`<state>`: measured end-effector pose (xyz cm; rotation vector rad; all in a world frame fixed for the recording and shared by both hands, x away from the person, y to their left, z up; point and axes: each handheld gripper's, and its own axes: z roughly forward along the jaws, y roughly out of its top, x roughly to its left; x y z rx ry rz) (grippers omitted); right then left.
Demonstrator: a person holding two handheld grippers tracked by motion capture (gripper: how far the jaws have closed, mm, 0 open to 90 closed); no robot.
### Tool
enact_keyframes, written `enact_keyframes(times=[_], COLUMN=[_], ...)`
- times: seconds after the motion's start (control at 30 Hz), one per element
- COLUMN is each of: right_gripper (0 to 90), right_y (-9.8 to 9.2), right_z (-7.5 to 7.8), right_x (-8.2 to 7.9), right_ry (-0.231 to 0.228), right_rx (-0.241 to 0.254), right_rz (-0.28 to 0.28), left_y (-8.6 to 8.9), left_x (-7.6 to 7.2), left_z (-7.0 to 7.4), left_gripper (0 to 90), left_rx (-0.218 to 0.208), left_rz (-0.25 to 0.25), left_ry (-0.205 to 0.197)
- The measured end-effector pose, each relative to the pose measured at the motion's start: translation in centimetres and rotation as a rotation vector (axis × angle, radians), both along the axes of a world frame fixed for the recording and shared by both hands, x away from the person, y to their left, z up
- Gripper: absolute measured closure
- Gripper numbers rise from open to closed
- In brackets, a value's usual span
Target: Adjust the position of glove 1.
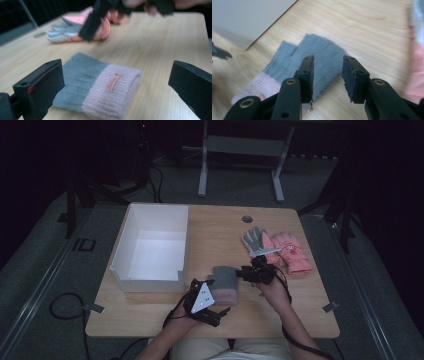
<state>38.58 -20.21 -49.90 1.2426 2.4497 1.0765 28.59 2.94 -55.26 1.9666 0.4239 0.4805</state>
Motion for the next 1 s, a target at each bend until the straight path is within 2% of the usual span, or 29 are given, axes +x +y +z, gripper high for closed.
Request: enact_keyframes(times=[0.07, 0.1, 0.13, 0.17, 0.2, 0.27, 0.37, 0.43, 0.53, 0.63, 0.77, 0.87, 1.0], right_gripper=[62.2, 62.2, 62.2, 62.3, 62.4, 63.1, 63.2, 62.4, 59.2, 54.8, 50.3, 47.5, 46.7], right_y=[-0.5, -0.6, -0.6, -0.6, -0.6, -0.6, -0.2, 0.2, 0.6, 1.0, 1.6, 2.0, 2.1], right_z=[0.2, 0.2, 0.2, 0.1, 0.0, -0.3, -0.9, -1.4, -2.1, -2.7, -3.8, -4.6, -5.0], right_x=[0.2, 0.3, 0.3, 0.5, 0.6, 0.8, 1.3, 1.6, 2.1, 2.7, 3.3, 3.7, 3.8], right_ry=[-0.001, -0.001, 0.003, 0.008, 0.013, 0.023, 0.046, 0.060, 0.074, 0.087, 0.110, 0.131, 0.137], right_rx=[0.014, 0.015, 0.016, 0.016, 0.016, 0.026, 0.021, 0.025, 0.032, 0.026, 0.004, -0.005, 0.001], right_rz=[-0.015, -0.017, -0.020, -0.024, -0.030, -0.040, -0.050, -0.056, -0.069, -0.090, -0.093, -0.094, -0.101], left_y=[-0.4, -0.7, -0.9, -0.9, -0.9, -1.1, -1.3, -1.6, -2.0, -2.2, -2.3, -2.4, -2.5], left_x=[0.4, 0.5, 0.6, 0.6, 0.7, 1.0, 1.3, 1.4, 1.5, 1.6, 1.7, 1.8, 2.1], left_z=[0.1, 0.1, 0.0, 0.0, 0.0, -0.1, -0.3, -0.5, -0.8, -1.0, -1.3, -1.7, -1.9], left_gripper=[4.4, 5.0, 5.2, 6.5, 8.0, 9.2, 14.7, 16.1, 20.8, 23.9, 27.6, 29.8, 34.0], left_rx=[0.059, 0.098, 0.141, 0.162, 0.162, 0.190, 0.236, 0.282, 0.327, 0.354, 0.360, 0.384, 0.373], left_rz=[-0.015, -0.015, -0.008, -0.033, -0.065, -0.083, -0.109, -0.115, -0.123, -0.124, -0.125, -0.111, -0.102], left_ry=[0.039, 0.045, 0.027, 0.018, 0.026, 0.032, 0.015, -0.010, -0.031, -0.045, -0.056, -0.083, -0.076])
